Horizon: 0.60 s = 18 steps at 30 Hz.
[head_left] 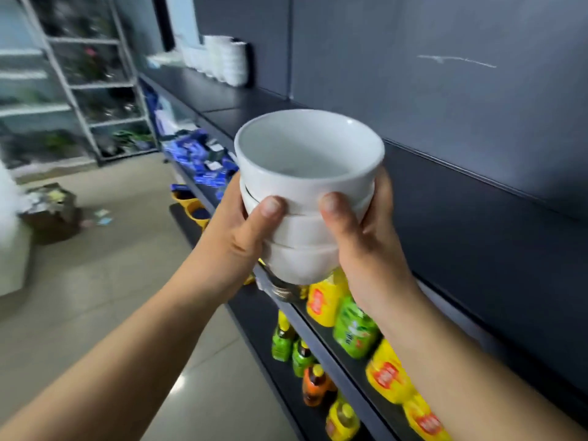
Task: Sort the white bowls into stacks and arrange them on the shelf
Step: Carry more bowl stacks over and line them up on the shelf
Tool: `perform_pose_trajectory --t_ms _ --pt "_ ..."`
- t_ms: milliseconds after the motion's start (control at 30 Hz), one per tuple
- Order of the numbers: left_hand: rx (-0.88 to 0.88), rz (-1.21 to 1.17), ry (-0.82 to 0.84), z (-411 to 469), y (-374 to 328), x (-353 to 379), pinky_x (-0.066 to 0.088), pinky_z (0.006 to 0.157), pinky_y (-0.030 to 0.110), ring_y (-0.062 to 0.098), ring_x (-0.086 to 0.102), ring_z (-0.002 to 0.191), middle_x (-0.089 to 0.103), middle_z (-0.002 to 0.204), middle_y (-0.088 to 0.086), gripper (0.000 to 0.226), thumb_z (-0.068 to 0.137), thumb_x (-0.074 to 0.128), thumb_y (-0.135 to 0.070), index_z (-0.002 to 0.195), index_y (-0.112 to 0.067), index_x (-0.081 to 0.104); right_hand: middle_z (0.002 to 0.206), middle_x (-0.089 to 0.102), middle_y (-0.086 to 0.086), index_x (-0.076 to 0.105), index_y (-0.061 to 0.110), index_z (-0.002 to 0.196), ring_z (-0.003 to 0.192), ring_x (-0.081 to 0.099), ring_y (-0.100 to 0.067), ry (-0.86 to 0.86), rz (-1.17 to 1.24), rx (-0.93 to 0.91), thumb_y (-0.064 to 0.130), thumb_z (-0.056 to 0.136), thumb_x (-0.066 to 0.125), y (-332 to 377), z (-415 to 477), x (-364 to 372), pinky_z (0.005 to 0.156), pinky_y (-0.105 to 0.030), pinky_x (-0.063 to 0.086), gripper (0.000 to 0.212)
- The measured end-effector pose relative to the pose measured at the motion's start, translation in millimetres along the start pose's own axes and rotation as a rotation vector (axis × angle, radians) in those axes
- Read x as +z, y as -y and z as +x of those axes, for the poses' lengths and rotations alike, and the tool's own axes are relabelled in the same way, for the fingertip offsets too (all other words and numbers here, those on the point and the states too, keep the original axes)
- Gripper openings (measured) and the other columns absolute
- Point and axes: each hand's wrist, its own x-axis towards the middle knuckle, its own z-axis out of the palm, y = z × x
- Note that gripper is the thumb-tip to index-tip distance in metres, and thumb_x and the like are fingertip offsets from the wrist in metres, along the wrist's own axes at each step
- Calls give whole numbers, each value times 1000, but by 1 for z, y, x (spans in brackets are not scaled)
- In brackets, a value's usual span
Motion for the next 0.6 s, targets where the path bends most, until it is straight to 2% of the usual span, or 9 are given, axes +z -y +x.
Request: perform_pose_trajectory --t_ms 100,167,267,333,433,500,600 --pt "-42 6 -105 -5 -5 -75 42 101 49 30 51 121 56 129 14 94 63 66 -69 131 -10 42 105 63 23 43 42 111 99 61 4 70 6 13 68 40 74 -22 28 70 76 -16 49 81" --pt "-43 56 -134 -9 -7 -121 42 101 49 27 53 120 60 126 7 80 63 67 -68 125 -20 49 104 63 24 44 45 109 99 61 3 106 30 -8 73 39 70 -40 47 113 80 -20 50 80" --pt "-41 87 -196 -12 -10 -176 43 100 46 26 54 119 60 125 6 78 63 67 -66 124 -21 49 105 63 26 43 47 110 101 60 2 169 68 9 78 39 66 -58 71 164 87 -26 50 80" --pt "-51 96 -215 -12 -10 -205 42 100 45 25 54 119 60 125 6 80 64 67 -66 125 -19 48 104 62 27 41 41 115 100 60 3 203 92 22 77 41 66 -68 86 191 85 -24 51 85" --pt "-59 136 -221 -8 -5 -245 37 104 53 31 49 123 54 131 13 92 65 66 -67 133 -9 41 103 62 28 40 38 117 99 60 4 233 104 19 77 40 66 -80 107 224 83 -20 51 90" --pt "-46 147 -242 -6 0 -270 35 105 55 32 49 124 53 132 15 96 65 66 -67 134 -6 39 103 62 27 43 40 114 99 60 3 273 115 28 76 41 67 -92 124 245 83 -21 50 85" --pt "-44 164 -303 4 8 -304 36 104 54 32 49 123 54 131 14 95 64 66 -68 132 -8 40 99 63 29 43 36 112 96 60 6 323 137 40 74 43 67 -111 152 274 77 -14 48 83"
